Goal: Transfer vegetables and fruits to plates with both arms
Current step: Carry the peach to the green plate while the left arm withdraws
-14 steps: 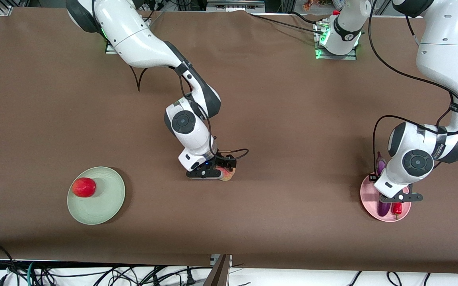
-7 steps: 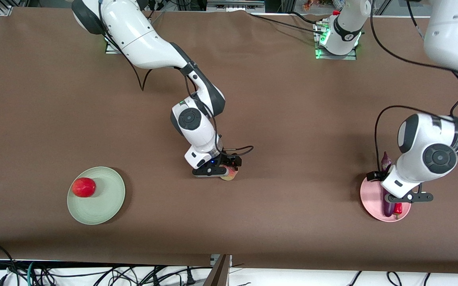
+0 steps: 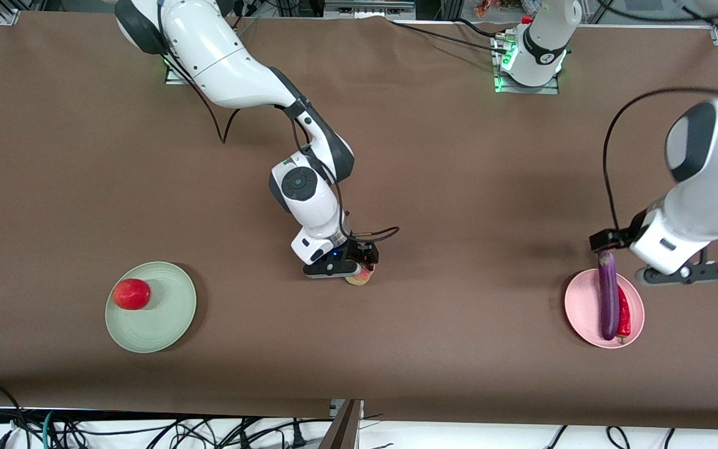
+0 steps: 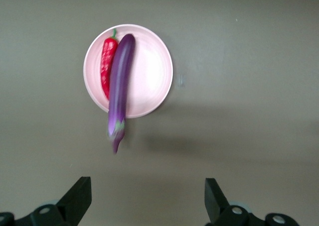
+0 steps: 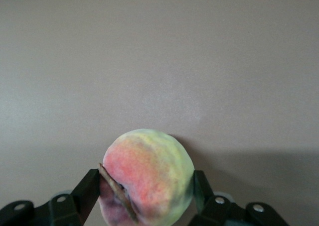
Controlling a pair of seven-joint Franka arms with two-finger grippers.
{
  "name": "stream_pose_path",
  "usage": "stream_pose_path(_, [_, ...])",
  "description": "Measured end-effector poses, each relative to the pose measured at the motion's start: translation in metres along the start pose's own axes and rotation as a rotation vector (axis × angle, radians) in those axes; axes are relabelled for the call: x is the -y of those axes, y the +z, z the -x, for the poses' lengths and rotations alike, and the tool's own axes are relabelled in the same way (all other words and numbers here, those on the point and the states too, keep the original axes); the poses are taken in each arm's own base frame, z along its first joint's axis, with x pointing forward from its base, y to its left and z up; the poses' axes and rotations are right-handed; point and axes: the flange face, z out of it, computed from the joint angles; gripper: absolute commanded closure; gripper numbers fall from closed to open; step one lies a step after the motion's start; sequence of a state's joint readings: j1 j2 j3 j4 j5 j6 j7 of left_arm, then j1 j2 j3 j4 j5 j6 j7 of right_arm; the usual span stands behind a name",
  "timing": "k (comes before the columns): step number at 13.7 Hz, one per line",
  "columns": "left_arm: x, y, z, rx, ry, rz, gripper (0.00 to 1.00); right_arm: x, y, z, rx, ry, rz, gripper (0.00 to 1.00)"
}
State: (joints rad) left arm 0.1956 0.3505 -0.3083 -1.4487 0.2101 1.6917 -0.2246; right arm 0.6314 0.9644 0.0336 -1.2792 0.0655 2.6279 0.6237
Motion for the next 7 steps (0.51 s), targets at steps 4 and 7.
stream_pose_path(4, [0.010, -0.067, 0.025, 0.032, 0.073, 0.046, 0.00, -0.016, -0.005, -0.015, -0.003, 0.004, 0.048, 0.76])
stream_pose_path(7, [0.027, -0.086, 0.046, 0.030, 0.110, 0.111, 0.00, -0.055, -0.038, -0.058, 0.043, -0.013, 0.142, 0.76])
